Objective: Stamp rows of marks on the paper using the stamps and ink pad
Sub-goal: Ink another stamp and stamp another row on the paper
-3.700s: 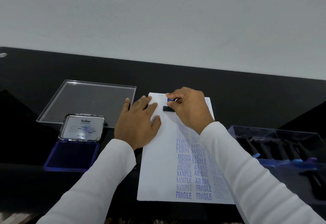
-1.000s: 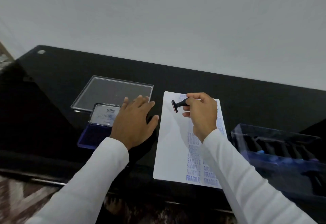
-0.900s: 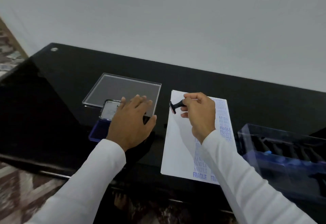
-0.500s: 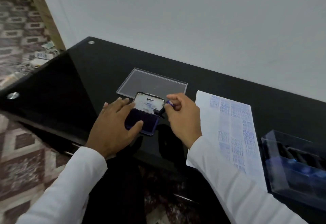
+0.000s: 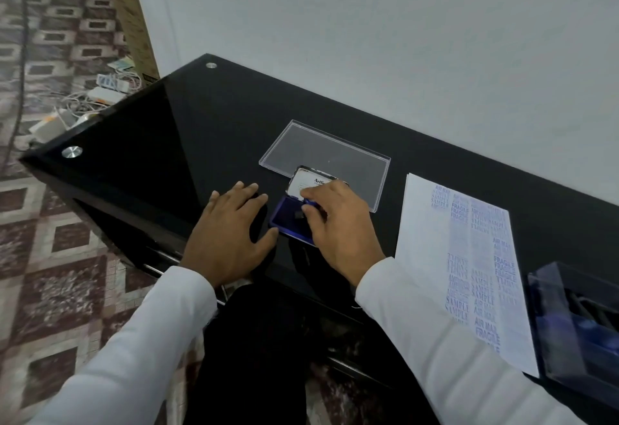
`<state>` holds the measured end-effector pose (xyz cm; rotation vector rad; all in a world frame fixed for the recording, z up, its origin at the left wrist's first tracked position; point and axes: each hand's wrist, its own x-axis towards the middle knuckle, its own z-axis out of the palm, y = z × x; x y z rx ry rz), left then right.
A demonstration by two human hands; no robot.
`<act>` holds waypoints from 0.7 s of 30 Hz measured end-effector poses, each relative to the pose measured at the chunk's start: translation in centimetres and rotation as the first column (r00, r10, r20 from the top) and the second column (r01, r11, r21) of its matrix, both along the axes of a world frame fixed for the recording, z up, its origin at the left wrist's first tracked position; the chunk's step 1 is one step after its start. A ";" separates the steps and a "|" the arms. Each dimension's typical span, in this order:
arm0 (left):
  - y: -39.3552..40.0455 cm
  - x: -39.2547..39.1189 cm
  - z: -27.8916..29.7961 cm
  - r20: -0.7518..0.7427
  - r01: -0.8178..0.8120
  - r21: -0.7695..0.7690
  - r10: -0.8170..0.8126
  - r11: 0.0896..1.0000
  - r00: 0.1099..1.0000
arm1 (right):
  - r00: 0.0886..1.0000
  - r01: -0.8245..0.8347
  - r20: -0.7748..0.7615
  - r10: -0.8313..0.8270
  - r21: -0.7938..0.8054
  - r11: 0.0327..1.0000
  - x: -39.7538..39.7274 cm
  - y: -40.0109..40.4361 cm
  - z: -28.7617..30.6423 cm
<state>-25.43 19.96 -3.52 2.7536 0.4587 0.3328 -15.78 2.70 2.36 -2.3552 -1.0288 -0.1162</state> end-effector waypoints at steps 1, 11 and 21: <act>0.0 0.0 -0.3 -0.001 -0.006 0.005 0.006 1.000 1.000 | 1.000 0.001 0.008 -0.001 -0.005 1.000 0.1 0.0 -0.2; -0.2 0.0 -1.1 0.011 -0.043 0.071 0.042 0.997 0.999 | 0.999 0.006 0.048 -0.005 -0.018 1.000 0.7 0.5 -0.6; -0.2 0.1 -1.4 -0.013 -0.053 0.107 0.055 0.993 0.998 | 0.999 -0.030 -0.012 0.030 0.023 0.999 0.6 -0.2 0.2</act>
